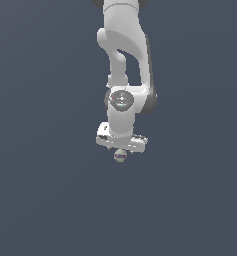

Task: Pick up the object and move it to a goal position.

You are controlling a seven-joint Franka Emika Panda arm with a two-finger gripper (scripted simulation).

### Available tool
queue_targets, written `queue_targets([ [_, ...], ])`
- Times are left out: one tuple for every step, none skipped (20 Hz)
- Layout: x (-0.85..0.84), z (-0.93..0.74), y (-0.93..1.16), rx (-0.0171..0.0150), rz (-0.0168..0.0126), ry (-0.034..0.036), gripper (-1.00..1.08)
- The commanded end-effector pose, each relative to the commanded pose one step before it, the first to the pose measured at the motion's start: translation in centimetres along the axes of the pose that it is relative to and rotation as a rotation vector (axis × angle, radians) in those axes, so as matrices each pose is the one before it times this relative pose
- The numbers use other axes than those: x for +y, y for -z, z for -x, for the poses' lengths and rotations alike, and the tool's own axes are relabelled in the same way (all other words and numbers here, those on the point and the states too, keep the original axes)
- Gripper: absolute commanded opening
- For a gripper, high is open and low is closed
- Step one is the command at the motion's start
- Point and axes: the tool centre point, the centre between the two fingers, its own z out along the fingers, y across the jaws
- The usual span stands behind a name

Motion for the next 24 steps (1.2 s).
queue_targets([
  [-0.001,-0.001,-0.003,0.00000,0.00001,-0.00006,1.00],
  [-0.002,0.001,-0.040,0.00000,0.00000,0.00000,1.00],
  [-0.007,0.002,-0.120,0.00000,0.00000,0.00000,1.00],
  [-0.011,0.004,-0.200,0.00000,0.00000,0.00000,1.00],
  [0.025,-0.001,-0.265,0.00021,-0.00007,-0.00065,1.00],
  [-0.020,0.010,-0.357,0.00000,0.00000,0.00000,1.00],
  [0.017,0.006,-0.420,0.00021,-0.00006,-0.00066,1.00],
  [0.001,0.012,-0.499,0.00015,-0.00004,-0.00046,1.00],
  [0.010,0.014,-0.568,0.00021,-0.00006,-0.00066,1.00],
  [0.008,0.014,-0.600,0.00021,-0.00006,-0.00066,1.00],
  [-0.029,0.017,-0.540,0.00000,0.00000,0.00000,1.00],
  [0.014,0.001,-0.445,0.00021,-0.00006,-0.00065,1.00],
  [0.017,-0.009,-0.363,0.00021,-0.00007,-0.00065,1.00],
  [-0.021,-0.012,-0.296,0.00000,0.00000,0.00000,1.00],
  [-0.019,-0.023,-0.213,0.00000,0.00000,0.00000,1.00],
  [-0.016,-0.033,-0.132,0.00000,0.00000,0.00000,1.00],
  [-0.012,-0.033,-0.061,0.00000,0.00000,0.00000,1.00],
  [-0.004,-0.015,-0.014,0.00000,0.00000,0.00000,1.00],
  [0.000,0.000,0.000,0.00000,0.00000,0.00000,-1.00],
  [0.000,0.000,0.000,0.00000,0.00000,0.00000,-1.00],
  [0.000,0.000,0.000,0.00000,0.00000,0.00000,-1.00],
  [0.000,0.000,0.000,0.00000,0.00000,0.00000,-1.00],
  [0.000,0.000,0.000,0.00000,0.00000,0.00000,-1.00],
  [0.000,0.000,0.000,0.00000,0.00000,0.00000,-1.00],
])
